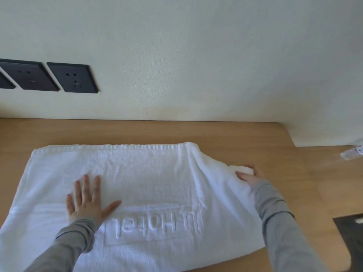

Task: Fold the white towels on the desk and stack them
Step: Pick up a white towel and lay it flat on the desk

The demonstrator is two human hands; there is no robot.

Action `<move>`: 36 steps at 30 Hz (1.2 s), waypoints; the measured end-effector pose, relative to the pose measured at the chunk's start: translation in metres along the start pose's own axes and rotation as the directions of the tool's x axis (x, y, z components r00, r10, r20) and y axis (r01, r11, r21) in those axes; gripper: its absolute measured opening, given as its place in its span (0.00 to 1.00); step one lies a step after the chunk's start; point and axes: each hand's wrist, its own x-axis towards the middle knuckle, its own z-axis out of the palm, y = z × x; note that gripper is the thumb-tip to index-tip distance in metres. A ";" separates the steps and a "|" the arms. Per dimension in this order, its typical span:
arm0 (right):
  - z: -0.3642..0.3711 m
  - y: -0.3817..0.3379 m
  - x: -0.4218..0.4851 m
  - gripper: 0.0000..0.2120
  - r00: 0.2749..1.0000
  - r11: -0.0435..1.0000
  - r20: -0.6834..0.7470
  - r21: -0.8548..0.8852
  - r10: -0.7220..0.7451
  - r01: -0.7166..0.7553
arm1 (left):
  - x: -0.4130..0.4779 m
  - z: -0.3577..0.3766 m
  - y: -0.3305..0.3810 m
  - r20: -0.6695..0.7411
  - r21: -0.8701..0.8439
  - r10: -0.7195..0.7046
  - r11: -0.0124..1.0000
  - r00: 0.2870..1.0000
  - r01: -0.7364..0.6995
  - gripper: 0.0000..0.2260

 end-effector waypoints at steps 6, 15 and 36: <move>-0.006 0.004 -0.013 0.29 0.667 0.732 -0.304 -0.232 -0.680 0.641 | 0.000 0.001 -0.002 0.016 -0.014 0.005 1.000 1.000 -0.005 0.46; 0.102 0.013 -0.033 0.26 0.624 0.346 0.236 -0.664 -0.745 0.663 | 0.004 0.003 -0.003 0.016 -0.026 0.010 1.000 1.000 -0.009 0.46; 0.035 0.002 0.069 0.27 0.872 0.687 -0.161 -0.686 -0.463 0.238 | 0.009 0.017 -0.008 -0.143 -0.012 0.025 1.000 0.989 -0.027 0.47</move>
